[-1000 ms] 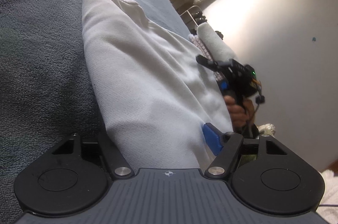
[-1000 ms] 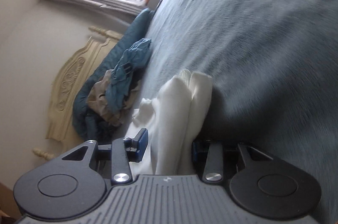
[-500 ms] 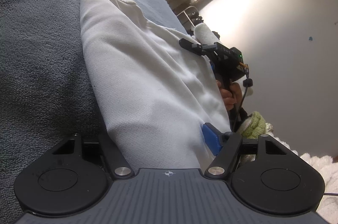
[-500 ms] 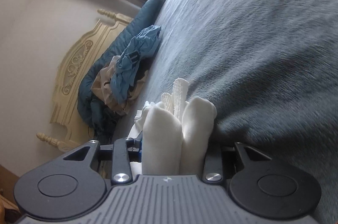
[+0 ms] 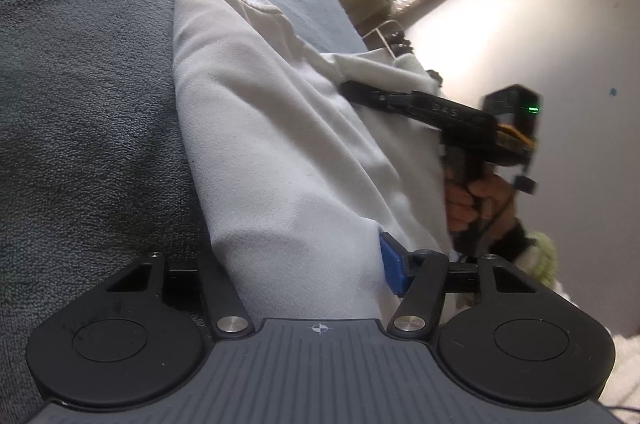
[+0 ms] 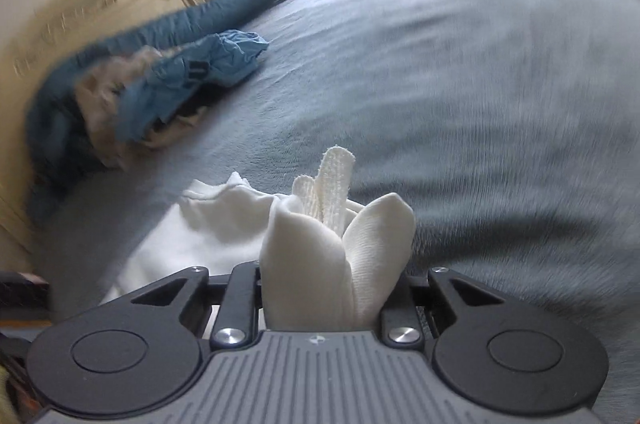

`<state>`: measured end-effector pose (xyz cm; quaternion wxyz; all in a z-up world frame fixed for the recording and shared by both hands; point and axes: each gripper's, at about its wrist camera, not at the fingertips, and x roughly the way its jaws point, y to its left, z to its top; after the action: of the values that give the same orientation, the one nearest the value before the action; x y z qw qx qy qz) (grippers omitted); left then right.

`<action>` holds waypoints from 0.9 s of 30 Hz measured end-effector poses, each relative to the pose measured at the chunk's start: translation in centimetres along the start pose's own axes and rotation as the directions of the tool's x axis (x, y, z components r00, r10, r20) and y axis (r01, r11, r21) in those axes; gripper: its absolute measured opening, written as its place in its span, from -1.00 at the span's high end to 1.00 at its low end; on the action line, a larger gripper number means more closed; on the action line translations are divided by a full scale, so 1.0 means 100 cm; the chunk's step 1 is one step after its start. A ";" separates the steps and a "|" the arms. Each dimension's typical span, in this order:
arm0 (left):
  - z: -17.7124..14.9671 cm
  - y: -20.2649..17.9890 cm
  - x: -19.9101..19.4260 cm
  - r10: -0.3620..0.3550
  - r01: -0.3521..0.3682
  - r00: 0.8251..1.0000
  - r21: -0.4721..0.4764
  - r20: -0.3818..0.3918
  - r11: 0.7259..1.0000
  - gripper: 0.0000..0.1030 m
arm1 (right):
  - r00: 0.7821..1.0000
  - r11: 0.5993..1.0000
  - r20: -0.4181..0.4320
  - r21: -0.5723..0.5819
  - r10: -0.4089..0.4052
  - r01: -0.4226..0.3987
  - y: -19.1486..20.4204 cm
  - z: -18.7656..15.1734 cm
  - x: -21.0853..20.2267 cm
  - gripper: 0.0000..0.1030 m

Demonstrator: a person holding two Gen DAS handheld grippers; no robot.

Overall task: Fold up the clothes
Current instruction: 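Close the right gripper on the sweatshirt edge while the left gripper grips the opposite edge, then lift the folded sweatshirt with both grippers and carry it toward the towel stack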

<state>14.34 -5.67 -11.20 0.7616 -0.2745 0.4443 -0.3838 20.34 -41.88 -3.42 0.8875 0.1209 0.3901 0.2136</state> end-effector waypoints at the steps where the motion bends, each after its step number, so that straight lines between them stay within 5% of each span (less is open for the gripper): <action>1: -0.001 -0.002 -0.001 0.011 -0.011 1.000 0.001 0.004 1.000 -0.11 | 1.000 0.999 0.014 -0.029 -0.024 0.025 0.009 0.000 -0.006 0.55; 12: -0.011 -0.030 -0.018 0.061 -0.063 0.996 0.037 0.061 0.997 0.08 | 0.972 0.946 0.140 -0.241 -0.186 0.216 0.095 0.006 -0.048 0.57; 27: -0.045 -0.090 -0.058 -0.013 -0.001 0.994 0.137 0.106 0.991 0.15 | 0.925 0.903 0.284 -0.275 -0.252 0.331 0.147 -0.004 -0.124 0.57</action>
<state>5.49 -6.16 -3.70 0.8001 -0.2430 0.3747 -0.4004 8.40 -34.84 9.90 0.9580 -0.0588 0.2533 0.1211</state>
